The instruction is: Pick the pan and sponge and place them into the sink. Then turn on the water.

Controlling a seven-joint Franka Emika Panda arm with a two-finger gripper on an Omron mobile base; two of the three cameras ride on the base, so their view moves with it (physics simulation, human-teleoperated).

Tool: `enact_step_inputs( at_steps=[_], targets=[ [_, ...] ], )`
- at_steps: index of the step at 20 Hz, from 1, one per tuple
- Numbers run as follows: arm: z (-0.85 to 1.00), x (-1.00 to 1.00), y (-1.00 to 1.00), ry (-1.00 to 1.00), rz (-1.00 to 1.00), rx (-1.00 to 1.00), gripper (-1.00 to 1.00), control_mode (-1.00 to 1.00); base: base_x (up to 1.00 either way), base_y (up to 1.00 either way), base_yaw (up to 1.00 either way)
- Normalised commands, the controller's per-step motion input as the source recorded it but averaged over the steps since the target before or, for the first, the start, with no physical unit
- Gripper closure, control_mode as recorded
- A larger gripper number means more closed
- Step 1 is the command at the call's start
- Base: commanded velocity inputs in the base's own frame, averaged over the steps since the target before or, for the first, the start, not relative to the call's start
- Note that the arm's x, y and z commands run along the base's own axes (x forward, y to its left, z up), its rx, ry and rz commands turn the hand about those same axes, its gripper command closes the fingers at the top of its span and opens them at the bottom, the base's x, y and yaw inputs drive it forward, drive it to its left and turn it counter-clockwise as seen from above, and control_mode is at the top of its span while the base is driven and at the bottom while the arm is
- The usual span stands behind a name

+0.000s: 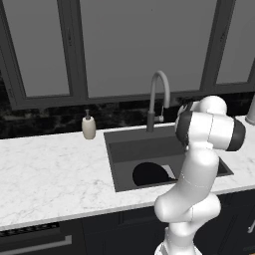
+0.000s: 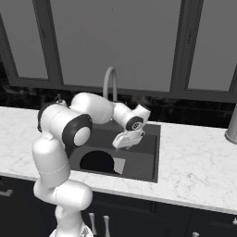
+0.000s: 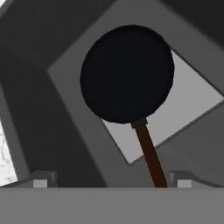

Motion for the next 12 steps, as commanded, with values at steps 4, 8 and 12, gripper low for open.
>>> enact_step_inputs(
  at_steps=[4,8,12],
  targets=[
    [0.00,0.00,-0.04,0.01,-0.57,0.03,-1.00,-1.00,0.00,0.00,0.00],
    [0.00,0.00,-0.04,0.04,-0.57,0.00,-1.00,-1.00,0.00,0.00,0.00],
    [0.00,0.00,0.00,0.04,-0.55,0.00,-1.00,-1.00,0.00,0.00,0.00]
  ],
)
